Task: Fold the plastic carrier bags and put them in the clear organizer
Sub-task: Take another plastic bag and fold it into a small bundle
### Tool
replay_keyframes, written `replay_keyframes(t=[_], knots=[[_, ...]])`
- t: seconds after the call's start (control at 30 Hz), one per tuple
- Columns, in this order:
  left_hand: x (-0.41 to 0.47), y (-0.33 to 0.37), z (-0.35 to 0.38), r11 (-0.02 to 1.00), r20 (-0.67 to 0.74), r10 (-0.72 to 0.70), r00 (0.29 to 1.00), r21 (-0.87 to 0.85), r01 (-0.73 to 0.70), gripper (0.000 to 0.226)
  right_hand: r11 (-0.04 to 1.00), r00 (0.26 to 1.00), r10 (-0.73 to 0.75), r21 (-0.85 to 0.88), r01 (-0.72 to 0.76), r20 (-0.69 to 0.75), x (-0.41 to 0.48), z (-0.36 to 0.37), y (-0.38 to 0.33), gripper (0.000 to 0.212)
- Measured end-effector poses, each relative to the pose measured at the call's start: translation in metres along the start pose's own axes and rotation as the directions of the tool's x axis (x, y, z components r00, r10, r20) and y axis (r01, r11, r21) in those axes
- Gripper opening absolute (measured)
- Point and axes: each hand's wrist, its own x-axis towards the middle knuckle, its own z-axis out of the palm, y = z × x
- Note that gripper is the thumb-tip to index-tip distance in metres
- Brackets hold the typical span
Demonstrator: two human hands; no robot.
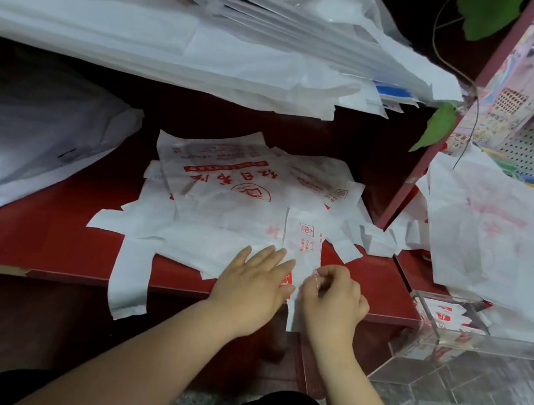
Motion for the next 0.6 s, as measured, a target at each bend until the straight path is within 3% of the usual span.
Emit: replay_keyframes(t=[0.2, 0.37, 0.6], knots=[[0.001, -0.001, 0.002, 1.000, 0.096, -0.008, 0.995, 0.029, 0.005, 0.052, 0.994, 0.996, -0.090, -0.065, 0.089, -0.024, -0.002, 0.000, 0.002, 0.037], [0.001, 0.000, -0.002, 0.999, 0.135, -0.021, 0.991, 0.030, 0.017, 0.052, 0.917, 0.933, -0.355, -0.214, 0.336, -0.055, -0.006, 0.003, 0.008, 0.027], [-0.014, -0.051, -0.017, 0.979, 0.178, -0.200, 0.963, 0.073, 0.190, 0.062, 0.911, 0.924, -0.380, -0.186, 0.368, -0.037, -0.008, 0.001, 0.010, 0.039]])
